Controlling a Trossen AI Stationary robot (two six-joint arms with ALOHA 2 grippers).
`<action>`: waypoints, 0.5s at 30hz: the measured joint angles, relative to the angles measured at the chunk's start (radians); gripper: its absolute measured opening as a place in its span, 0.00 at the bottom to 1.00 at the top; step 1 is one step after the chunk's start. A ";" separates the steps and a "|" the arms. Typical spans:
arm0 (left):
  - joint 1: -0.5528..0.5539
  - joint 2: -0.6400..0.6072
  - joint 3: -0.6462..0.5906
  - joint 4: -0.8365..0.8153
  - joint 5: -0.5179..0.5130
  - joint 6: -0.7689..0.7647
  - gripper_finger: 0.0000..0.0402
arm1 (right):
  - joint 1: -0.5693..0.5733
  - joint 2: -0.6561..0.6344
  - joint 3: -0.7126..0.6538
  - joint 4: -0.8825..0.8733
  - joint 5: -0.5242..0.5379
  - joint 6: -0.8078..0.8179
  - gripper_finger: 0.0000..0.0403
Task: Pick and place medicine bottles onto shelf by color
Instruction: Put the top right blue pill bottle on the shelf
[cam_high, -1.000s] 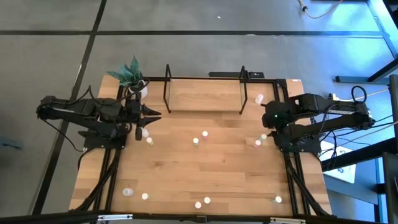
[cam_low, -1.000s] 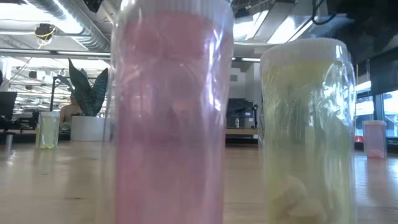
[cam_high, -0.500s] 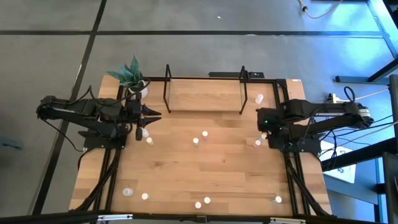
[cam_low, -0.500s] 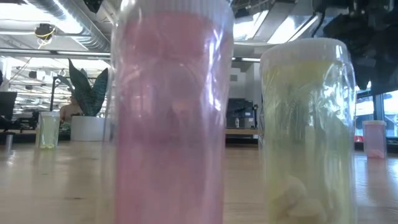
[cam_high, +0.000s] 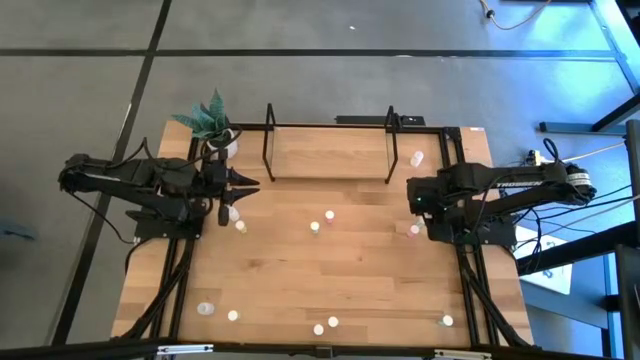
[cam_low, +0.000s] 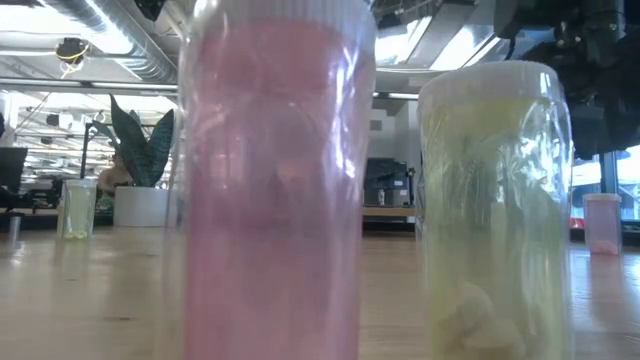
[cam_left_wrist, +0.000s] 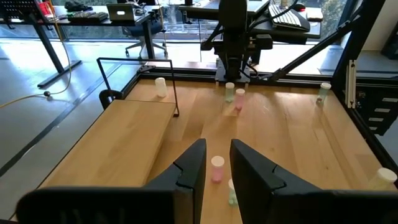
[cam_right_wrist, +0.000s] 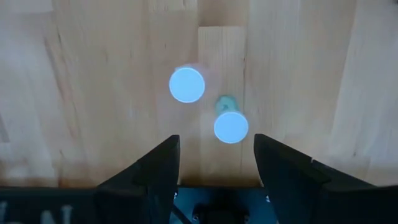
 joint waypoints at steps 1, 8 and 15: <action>0.000 0.000 0.000 0.000 0.000 0.000 0.17 | 0.000 0.003 0.000 0.000 0.000 0.000 0.51; 0.001 0.004 0.000 0.008 -0.002 0.000 0.17 | 0.000 0.009 0.000 0.000 0.000 0.000 0.51; 0.019 0.049 0.000 0.011 -0.022 -0.008 0.17 | 0.000 0.009 0.001 0.000 0.000 0.000 0.51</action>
